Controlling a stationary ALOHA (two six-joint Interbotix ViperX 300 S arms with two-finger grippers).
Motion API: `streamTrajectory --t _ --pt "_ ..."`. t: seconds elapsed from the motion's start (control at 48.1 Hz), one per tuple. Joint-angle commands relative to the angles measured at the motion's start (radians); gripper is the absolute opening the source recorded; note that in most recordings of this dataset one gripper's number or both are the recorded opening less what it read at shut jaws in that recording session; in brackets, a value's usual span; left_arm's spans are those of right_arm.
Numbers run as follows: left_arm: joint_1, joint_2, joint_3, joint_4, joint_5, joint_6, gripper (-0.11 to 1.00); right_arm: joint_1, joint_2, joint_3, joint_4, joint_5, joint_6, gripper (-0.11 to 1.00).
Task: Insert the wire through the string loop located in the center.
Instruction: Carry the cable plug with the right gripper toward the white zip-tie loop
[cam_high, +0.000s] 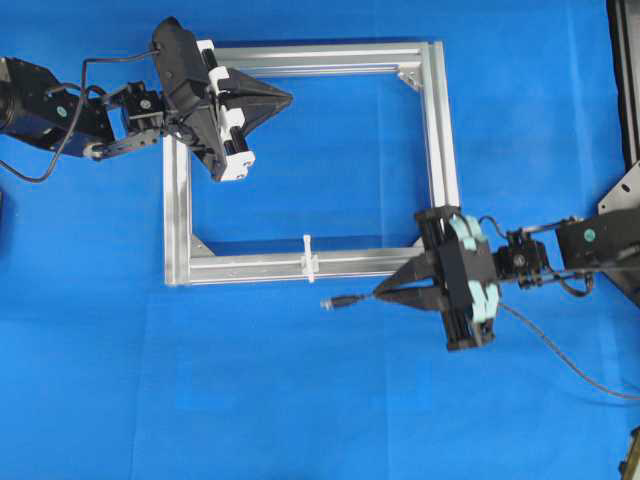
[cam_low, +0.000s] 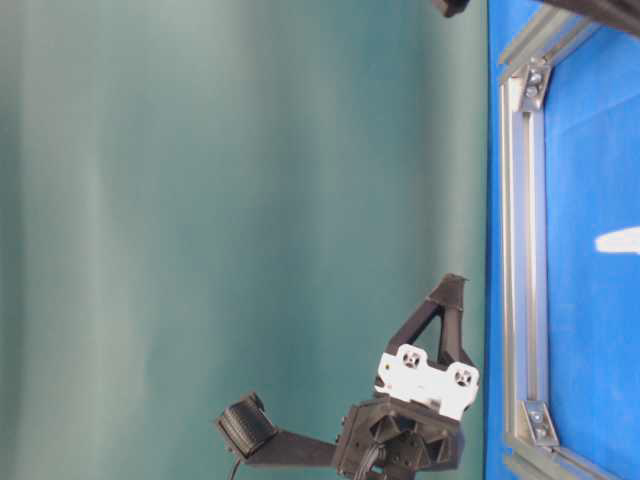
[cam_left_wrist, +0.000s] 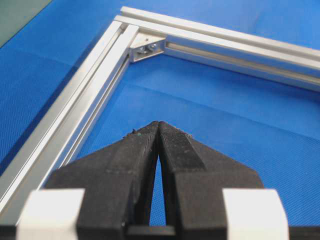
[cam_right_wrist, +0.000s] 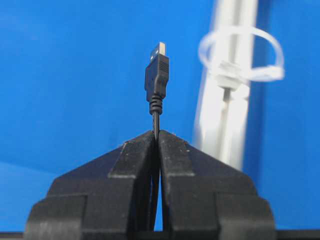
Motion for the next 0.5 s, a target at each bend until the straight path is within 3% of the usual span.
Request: streamTrajectory --t 0.0,0.478 --pt "0.000 -0.035 -0.006 0.005 -0.005 0.000 0.00 -0.031 -0.021 -0.003 0.005 -0.012 0.000 -0.02" --pt "0.000 -0.035 -0.006 0.005 -0.005 0.000 0.00 -0.103 -0.021 0.002 0.003 -0.026 0.000 -0.02"
